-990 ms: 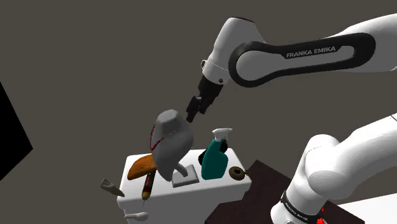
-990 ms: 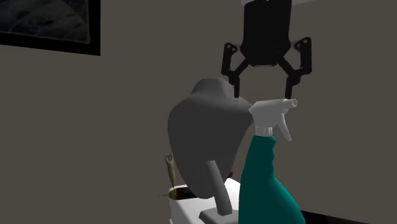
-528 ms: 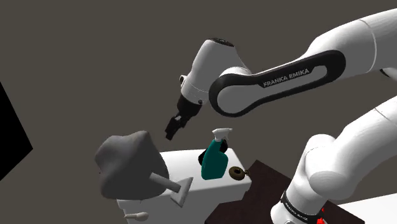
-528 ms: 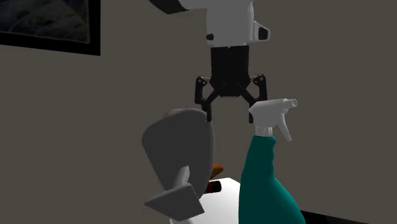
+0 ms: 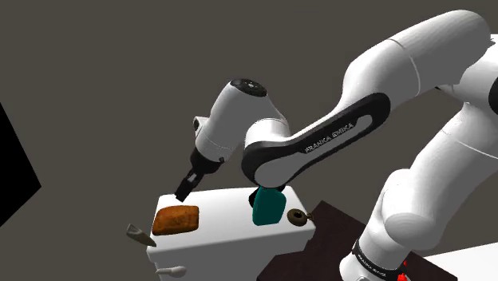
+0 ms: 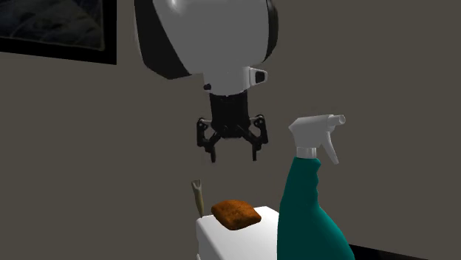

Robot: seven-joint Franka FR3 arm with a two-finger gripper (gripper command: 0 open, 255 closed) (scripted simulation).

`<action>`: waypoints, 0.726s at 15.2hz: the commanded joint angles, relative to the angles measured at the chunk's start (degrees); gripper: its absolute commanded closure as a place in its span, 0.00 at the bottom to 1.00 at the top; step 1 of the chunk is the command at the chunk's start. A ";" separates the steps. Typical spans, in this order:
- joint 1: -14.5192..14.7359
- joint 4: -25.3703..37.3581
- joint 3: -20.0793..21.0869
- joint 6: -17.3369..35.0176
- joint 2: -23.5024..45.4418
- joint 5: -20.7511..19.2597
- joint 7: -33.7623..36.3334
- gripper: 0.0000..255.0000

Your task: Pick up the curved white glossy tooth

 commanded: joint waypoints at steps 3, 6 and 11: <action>-3.39 4.71 5.46 4.91 9.70 -17.67 12.18 0.00; -1.72 9.59 5.50 5.40 17.18 -33.75 23.37 0.00; 6.51 18.03 0.62 4.28 27.35 -51.85 35.10 0.00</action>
